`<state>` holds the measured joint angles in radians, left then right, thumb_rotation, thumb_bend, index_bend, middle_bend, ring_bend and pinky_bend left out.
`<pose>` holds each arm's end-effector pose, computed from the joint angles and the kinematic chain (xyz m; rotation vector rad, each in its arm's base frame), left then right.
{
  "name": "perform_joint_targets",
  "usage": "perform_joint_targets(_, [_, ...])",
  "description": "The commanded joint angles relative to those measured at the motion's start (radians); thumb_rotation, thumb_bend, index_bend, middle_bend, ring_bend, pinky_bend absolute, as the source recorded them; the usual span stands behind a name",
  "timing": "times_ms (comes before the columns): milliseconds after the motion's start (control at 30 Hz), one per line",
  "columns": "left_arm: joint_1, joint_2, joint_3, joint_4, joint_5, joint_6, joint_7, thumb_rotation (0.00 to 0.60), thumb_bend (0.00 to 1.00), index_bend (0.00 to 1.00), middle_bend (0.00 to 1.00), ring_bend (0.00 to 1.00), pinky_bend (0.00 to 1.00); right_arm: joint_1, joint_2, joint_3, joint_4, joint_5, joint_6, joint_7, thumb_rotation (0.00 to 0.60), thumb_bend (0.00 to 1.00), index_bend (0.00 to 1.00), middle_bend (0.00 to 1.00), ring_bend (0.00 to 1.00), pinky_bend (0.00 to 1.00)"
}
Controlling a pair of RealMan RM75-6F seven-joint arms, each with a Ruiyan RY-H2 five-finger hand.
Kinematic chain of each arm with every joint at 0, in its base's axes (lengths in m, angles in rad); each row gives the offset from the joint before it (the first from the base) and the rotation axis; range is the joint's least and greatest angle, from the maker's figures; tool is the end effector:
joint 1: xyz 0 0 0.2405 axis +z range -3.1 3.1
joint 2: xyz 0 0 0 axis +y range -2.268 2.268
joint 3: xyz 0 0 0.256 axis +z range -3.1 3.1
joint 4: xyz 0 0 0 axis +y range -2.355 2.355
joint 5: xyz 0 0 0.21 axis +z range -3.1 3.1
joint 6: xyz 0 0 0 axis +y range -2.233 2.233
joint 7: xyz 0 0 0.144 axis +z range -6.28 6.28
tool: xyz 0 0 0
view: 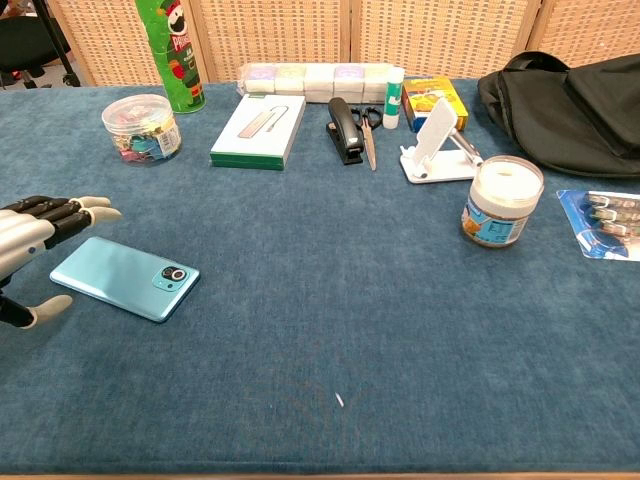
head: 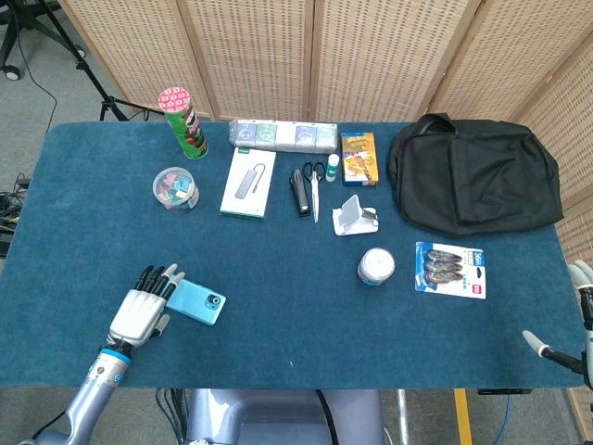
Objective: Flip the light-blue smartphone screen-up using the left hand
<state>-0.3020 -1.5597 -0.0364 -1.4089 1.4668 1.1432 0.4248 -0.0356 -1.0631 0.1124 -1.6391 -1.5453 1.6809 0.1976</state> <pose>-0.2599 0.2274 -0.0151 -1.8330 -0.8191 -0.7154 -0.3069 -0.1531 0.2059 1.1707 -0.8691 1.1346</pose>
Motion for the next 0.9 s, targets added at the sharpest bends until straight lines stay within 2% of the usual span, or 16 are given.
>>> perform_joint_targets(33, [-0.007,-0.015,0.0,0.009,-0.014,-0.009,0.014,0.6,0.37,0.0,0.0,0.0,0.0,0.0,0.0,0.0,0.0,0.0,-0.001,0.001,0.6,0.0,0.02,0.0,0.0,0.0])
perform_joint_targets(433, [-0.028,-0.071,0.002,0.055,-0.046,-0.02,0.041,0.6,0.39,0.0,0.0,0.0,0.0,0.001,0.003,0.001,0.001,0.006,-0.006,0.006,0.6,0.0,0.02,0.0,0.0,0.0])
perform_joint_targets(600, [-0.036,-0.087,-0.002,0.069,-0.052,-0.016,0.044,0.6,0.45,0.0,0.0,0.0,0.0,0.002,0.002,0.001,0.001,0.007,-0.008,0.005,0.6,0.0,0.02,0.0,0.0,0.0])
perform_joint_targets(667, [-0.039,-0.087,-0.002,0.067,-0.055,-0.015,0.046,0.6,0.49,0.05,0.0,0.0,0.0,0.002,0.003,0.001,0.001,0.008,-0.009,0.005,0.6,0.0,0.02,0.0,0.0,0.0])
perform_joint_targets(800, [-0.04,-0.081,0.002,0.058,-0.062,-0.013,0.052,0.6,0.55,0.25,0.0,0.0,0.0,0.002,0.003,0.001,0.0,0.009,-0.011,0.003,0.6,0.0,0.02,0.0,0.0,0.0])
perform_joint_targets(900, [-0.041,-0.074,0.006,0.053,-0.067,-0.011,0.059,0.6,0.6,0.31,0.0,0.0,0.0,0.002,0.003,0.0,-0.001,0.009,-0.013,0.001,0.6,0.0,0.02,0.0,0.0,0.0])
